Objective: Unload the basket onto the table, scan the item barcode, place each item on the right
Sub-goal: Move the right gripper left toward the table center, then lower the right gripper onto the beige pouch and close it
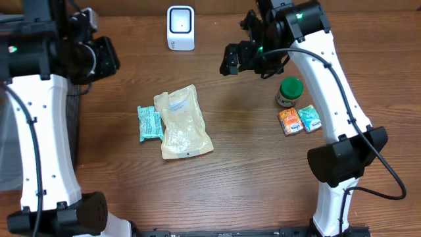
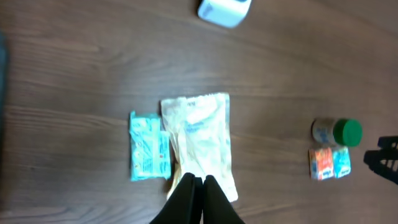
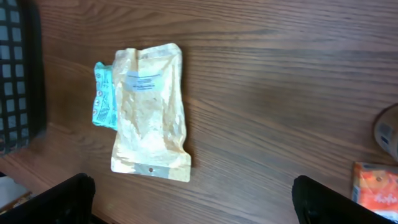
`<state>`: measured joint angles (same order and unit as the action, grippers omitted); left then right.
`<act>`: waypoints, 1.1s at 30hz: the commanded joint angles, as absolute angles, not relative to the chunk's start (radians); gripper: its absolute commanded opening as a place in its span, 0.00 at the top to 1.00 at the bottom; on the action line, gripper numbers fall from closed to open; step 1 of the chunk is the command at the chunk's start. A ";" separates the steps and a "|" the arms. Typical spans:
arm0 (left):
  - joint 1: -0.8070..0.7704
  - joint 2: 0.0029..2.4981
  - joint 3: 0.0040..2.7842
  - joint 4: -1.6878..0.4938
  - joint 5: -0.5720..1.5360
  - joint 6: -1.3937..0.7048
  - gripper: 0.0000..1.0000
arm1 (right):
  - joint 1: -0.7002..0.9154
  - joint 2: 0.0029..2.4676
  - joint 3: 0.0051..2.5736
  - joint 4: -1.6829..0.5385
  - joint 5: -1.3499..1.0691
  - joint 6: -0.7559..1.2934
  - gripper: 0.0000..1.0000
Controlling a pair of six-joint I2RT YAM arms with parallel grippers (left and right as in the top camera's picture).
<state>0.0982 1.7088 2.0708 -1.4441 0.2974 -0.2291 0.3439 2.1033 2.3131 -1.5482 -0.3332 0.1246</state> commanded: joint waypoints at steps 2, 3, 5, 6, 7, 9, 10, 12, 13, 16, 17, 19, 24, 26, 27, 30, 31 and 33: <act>0.089 1.747 1.971 -1.433 0.312 -0.217 0.96 | 0.366 2.136 2.309 -1.542 -0.335 0.134 0.02; 0.088 1.747 1.938 -1.422 0.315 -0.217 0.96 | 0.368 2.139 2.309 -1.542 -0.339 0.134 0.03; 0.088 1.747 1.879 -1.401 0.321 -0.216 0.96 | 0.374 2.158 2.309 -1.539 -0.346 0.134 0.04; 0.087 1.747 1.840 -1.385 0.332 -0.213 0.96 | 0.378 2.173 2.309 -1.535 -0.348 0.134 0.04; 0.084 1.747 1.806 -1.369 0.345 -0.209 0.96 | 0.382 2.180 2.309 -1.534 -0.351 0.134 0.04; 0.068 1.747 1.700 -1.309 0.391 -0.209 0.96 | 0.394 2.218 2.309 -1.528 -0.366 0.138 0.05; 0.057 1.747 1.657 -1.279 0.412 -0.209 0.96 | 0.398 2.229 2.309 -1.525 -0.371 0.147 0.06; 0.034 1.747 1.586 -1.219 0.440 -0.210 0.96 | 0.402 2.257 2.308 -1.511 -0.373 0.168 0.08; 0.022 1.747 1.551 -1.188 0.446 -0.215 0.96 | 0.404 2.269 2.308 -1.506 -0.373 0.177 0.09; -0.014 1.747 1.460 -1.098 0.445 -0.251 0.96 | 0.410 2.309 2.308 -1.494 -0.411 0.183 0.14; -0.025 1.747 1.430 -1.066 0.445 -0.268 0.96 | 0.413 2.327 2.304 -1.489 -0.428 0.183 0.16; -0.037 1.747 1.396 -1.028 0.445 -0.279 0.96 | 0.418 2.344 2.289 -1.474 -0.432 0.183 0.19; -0.047 1.747 1.337 -0.981 0.410 -0.325 0.96 | 0.426 2.352 2.185 -1.391 -0.505 0.183 0.26; -0.047 1.747 1.320 -0.967 0.384 -0.331 0.96 | 0.427 2.353 2.116 -1.330 -0.564 0.183 0.29; -0.047 1.747 1.315 -0.963 0.375 -0.331 0.96 | 0.427 2.353 2.083 -1.301 -0.589 0.183 0.31; -0.047 1.747 1.299 -0.951 0.331 -0.347 0.96 | 0.429 2.353 1.993 -1.216 -0.647 0.187 0.36; -0.047 1.747 1.292 -0.941 0.314 -0.349 0.96 | 0.431 2.353 1.963 -1.187 -0.659 0.188 0.36; -0.050 1.747 1.277 -0.915 0.286 -0.360 0.96 | 0.437 2.353 1.907 -1.133 -0.668 0.201 0.37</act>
<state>-0.0444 1.7508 1.3052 -0.9394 0.3557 -0.3241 0.4217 2.3444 1.9720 -1.1767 -0.5957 0.1879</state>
